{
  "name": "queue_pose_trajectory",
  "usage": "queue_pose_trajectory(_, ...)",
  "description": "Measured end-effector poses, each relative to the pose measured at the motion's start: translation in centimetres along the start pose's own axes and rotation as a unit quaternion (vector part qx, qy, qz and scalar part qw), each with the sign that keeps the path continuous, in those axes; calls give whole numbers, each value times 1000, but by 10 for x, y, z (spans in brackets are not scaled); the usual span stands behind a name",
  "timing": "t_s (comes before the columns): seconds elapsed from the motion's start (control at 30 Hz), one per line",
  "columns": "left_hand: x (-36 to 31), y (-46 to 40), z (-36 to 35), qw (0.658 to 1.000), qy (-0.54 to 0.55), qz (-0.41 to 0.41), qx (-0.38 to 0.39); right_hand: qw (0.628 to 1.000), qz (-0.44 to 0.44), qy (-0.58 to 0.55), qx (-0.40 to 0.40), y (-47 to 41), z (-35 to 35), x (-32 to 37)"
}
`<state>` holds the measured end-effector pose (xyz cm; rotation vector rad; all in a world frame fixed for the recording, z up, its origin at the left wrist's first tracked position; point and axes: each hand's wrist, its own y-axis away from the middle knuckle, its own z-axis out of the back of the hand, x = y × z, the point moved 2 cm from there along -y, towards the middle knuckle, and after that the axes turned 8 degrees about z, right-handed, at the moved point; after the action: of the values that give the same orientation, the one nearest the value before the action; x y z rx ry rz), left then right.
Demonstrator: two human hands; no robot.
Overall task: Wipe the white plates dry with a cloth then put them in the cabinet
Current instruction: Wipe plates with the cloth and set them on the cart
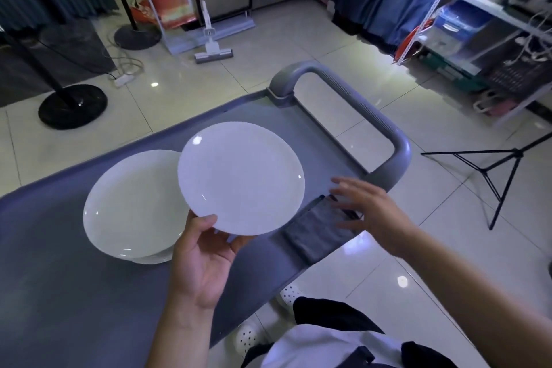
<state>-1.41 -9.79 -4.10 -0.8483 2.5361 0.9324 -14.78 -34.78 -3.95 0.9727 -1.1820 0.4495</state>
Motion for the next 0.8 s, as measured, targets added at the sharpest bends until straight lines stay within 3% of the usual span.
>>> queue_pose_trajectory(0.07, 7, 1, 0, 1000, 7, 16, 3, 997, -23, -78, -11, -5, 2, 25)
queue_pose_trajectory(0.43, 58, 8, 6, 990, -30, 128, -59, 985, -154, -66, 31, -34, 26, -4)
queue_pose_trajectory(0.57, 72, -1, 18, 979, -100, 145, -101, 973, -222, -63, 19, -51, 28, -29)
queue_pose_trajectory(0.8, 72, -59, 23, 971, -141, 117, -154, 973, -220, -50, 40, -116, 26, -34)
